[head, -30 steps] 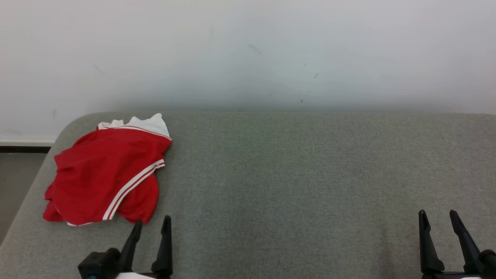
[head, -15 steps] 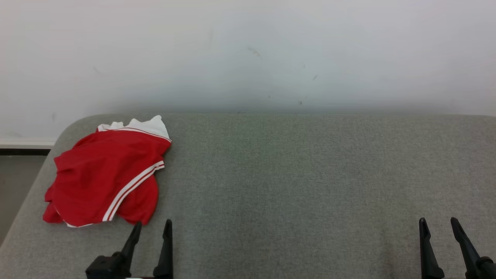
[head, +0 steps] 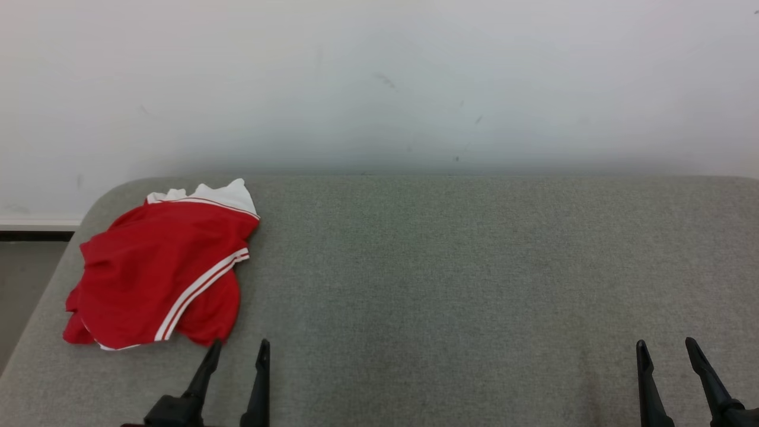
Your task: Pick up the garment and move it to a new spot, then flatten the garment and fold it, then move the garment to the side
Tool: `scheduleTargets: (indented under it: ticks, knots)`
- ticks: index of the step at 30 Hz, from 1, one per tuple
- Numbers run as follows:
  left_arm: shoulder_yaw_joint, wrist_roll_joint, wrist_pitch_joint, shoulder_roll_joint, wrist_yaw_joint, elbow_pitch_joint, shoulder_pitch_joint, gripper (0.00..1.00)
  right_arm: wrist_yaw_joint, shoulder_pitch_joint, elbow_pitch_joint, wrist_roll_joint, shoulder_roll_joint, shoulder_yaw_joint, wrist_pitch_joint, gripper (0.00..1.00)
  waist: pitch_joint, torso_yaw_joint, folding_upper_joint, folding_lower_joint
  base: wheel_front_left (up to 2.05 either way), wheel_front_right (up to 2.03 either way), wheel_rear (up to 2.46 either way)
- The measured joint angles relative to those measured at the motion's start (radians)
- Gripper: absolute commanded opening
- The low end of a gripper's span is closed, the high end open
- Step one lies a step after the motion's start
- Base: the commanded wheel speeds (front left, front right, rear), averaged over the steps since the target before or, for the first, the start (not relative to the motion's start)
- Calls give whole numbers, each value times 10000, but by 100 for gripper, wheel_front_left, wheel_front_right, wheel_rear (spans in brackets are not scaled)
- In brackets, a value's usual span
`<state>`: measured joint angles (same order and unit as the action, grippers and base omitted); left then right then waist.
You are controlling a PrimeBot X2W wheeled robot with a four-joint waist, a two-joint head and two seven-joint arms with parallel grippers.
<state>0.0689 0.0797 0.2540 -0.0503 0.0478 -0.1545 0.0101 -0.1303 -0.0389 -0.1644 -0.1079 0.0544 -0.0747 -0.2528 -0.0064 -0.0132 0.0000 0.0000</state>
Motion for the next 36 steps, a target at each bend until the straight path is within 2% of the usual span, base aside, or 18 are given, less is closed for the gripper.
scheduleTargets:
  ticks: [9,17,23,36]
  knots:
    - [73,-355,102,4,31,2,35,100,0,-73,25,362,-2,13,-98,100,-64,138,0,0,0,0,0]
    - [73,-395,102,8,42,-38,125,100,0,-154,21,314,-8,123,-100,100,-172,783,0,0,0,0,0]
    - [63,-531,102,-6,71,-63,207,100,-2,-298,-17,190,-21,207,-115,100,-291,1616,0,0,0,0,0]
    - [-82,-558,102,-174,54,-73,573,100,-2,-433,-127,-44,-42,495,-119,100,-589,3867,0,0,0,0,0]
